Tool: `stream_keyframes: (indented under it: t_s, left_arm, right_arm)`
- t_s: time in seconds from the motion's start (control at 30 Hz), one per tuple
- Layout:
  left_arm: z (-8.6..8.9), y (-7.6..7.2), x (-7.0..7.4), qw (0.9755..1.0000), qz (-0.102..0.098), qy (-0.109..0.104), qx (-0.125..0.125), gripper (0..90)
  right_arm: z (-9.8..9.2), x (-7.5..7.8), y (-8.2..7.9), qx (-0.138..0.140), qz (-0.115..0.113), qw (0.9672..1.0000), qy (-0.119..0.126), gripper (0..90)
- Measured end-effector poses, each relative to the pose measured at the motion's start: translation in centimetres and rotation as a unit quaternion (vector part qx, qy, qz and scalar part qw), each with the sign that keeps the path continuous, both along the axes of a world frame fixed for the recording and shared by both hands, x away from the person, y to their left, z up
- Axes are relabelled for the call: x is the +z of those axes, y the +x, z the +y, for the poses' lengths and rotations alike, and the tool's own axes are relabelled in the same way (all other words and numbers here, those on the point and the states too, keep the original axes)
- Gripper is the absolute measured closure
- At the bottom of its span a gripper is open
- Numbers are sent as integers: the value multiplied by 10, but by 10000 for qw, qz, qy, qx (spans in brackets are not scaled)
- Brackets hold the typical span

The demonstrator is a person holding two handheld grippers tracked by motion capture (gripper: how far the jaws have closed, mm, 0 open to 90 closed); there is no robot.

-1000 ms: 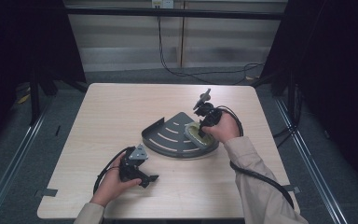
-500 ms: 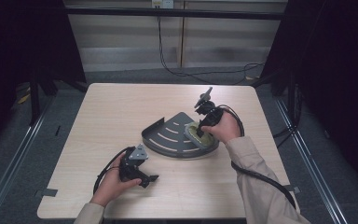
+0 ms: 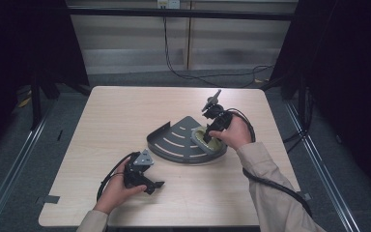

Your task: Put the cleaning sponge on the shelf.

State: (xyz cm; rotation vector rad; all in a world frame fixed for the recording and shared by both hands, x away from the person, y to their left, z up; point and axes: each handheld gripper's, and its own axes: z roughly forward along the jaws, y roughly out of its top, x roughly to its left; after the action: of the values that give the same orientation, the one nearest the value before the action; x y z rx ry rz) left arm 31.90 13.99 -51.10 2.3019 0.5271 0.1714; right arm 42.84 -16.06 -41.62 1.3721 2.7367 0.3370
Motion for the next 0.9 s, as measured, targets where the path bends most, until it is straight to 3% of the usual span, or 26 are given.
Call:
stream_keyframes:
  t_s: [0.5,0.9]
  left_arm:
    - [0,0,0,10000,-6,20,14,0]
    - [0,0,0,10000,-12,24,-4,0]
  right_arm:
    - [-9,7,-14,157,44,9999,50,229]
    - [-27,10,-29,273,59,9996,37,201]
